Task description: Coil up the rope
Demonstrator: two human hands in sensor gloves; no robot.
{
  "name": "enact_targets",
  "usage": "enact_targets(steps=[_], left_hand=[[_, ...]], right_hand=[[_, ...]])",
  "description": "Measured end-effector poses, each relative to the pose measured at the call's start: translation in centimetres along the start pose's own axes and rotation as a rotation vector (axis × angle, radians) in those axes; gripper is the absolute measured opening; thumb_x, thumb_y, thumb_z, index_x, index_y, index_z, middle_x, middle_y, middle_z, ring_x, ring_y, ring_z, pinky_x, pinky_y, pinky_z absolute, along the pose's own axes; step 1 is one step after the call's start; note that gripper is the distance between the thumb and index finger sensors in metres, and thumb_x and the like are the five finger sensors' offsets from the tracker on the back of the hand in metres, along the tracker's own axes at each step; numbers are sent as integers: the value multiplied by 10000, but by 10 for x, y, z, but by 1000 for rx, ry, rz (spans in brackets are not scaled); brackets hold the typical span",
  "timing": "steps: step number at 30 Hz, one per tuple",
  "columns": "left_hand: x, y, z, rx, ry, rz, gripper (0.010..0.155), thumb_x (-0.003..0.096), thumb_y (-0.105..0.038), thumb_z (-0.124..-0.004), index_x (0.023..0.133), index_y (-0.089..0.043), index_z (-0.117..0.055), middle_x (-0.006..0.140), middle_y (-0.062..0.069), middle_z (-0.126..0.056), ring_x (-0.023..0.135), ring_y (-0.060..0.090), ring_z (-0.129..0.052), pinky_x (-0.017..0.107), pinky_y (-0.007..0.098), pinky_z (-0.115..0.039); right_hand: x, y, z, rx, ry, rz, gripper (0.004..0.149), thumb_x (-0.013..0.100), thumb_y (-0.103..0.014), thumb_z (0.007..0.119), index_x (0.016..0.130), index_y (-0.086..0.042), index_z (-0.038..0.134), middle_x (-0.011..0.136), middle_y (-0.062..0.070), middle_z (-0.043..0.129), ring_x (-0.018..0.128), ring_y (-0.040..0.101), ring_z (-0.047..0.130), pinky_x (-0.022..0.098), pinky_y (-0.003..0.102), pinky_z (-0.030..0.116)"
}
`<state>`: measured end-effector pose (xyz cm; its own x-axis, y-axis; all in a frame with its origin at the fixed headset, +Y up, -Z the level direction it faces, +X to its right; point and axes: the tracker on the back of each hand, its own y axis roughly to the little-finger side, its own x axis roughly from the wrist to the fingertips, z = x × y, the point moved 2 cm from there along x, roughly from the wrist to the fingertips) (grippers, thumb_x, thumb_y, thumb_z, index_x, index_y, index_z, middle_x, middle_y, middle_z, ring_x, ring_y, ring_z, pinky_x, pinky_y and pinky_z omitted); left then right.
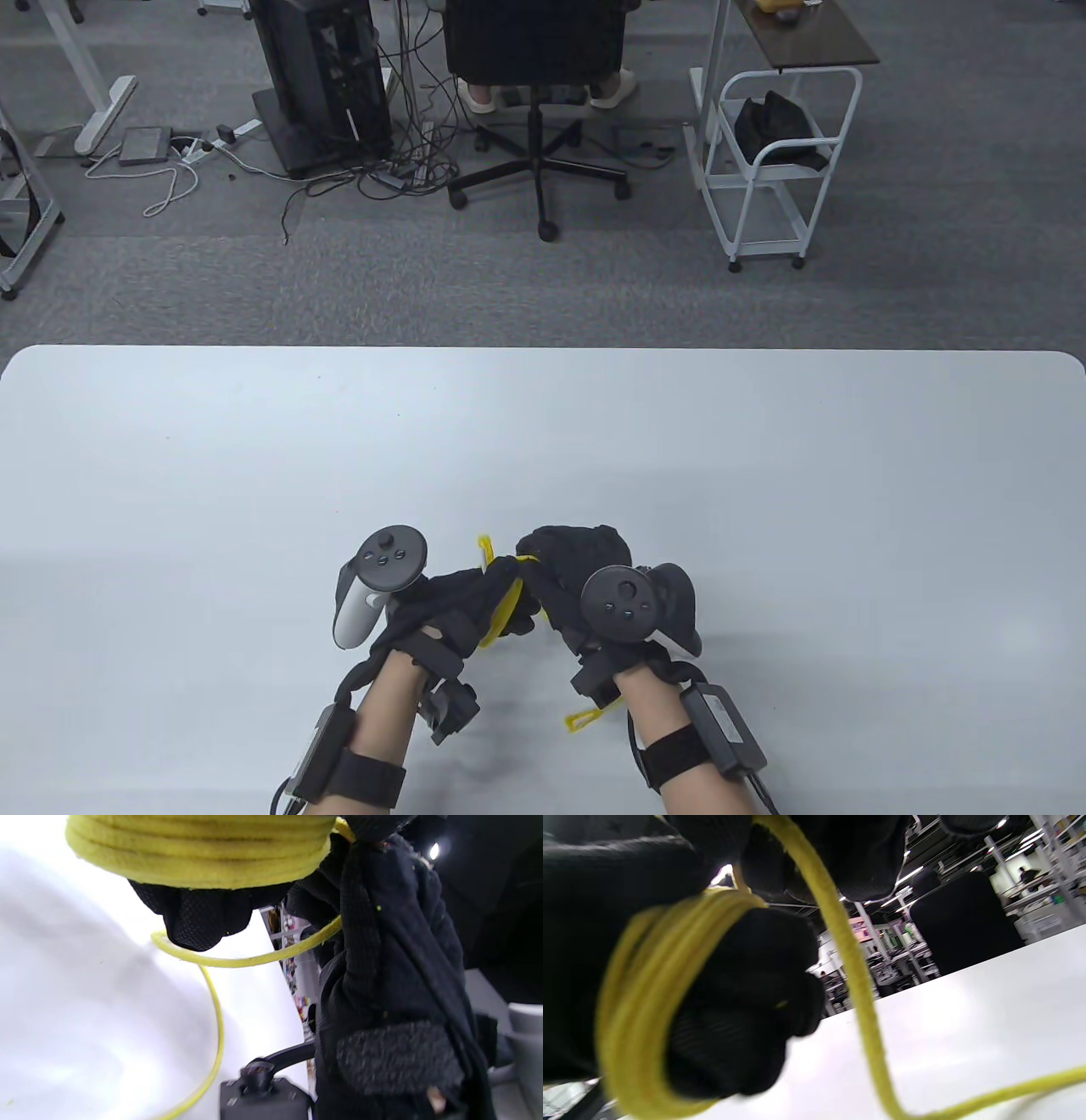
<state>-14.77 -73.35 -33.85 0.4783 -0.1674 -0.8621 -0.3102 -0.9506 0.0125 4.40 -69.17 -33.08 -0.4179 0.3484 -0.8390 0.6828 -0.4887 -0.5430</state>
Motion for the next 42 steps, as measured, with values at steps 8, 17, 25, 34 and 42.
enact_targets(steps=[8,17,25,34,42], left_hand=[[-8,-3,14,-40,-235,-54,635,628,-514,-528,1060,-93,-726,1007,243,-854,803,366,-965,617,405,-766],[-15,-9,21,-38,-355,-139,583,624,-488,-606,1099,-151,-634,1084,180,-773,904,315,-904,688,373,-729],[-18,-13,23,-139,-380,-253,568,627,-442,-595,1126,-174,-548,1139,156,-689,975,298,-841,738,362,-686],[-16,-14,17,-408,-288,-368,564,621,-453,-595,1113,-176,-591,1101,138,-760,920,259,-922,702,327,-757],[-7,-19,2,-431,-131,-397,559,614,-493,-596,1026,-155,-766,933,149,-950,714,249,-1066,566,318,-852]], right_hand=[[1,-5,6,43,-54,-70,419,585,-399,688,927,-161,736,965,142,787,841,430,802,657,735,513],[0,-15,21,-27,-142,-127,412,583,-402,696,917,-166,750,953,135,805,832,423,816,657,733,520],[1,-16,37,-96,-282,-143,411,586,-412,692,911,-169,759,948,137,813,825,426,823,655,721,540],[2,-12,46,-153,-371,-104,412,590,-404,690,924,-170,747,967,143,795,841,432,810,655,722,535],[3,6,29,-233,-289,16,418,591,-397,688,939,-171,732,984,150,777,851,442,798,655,729,525]])
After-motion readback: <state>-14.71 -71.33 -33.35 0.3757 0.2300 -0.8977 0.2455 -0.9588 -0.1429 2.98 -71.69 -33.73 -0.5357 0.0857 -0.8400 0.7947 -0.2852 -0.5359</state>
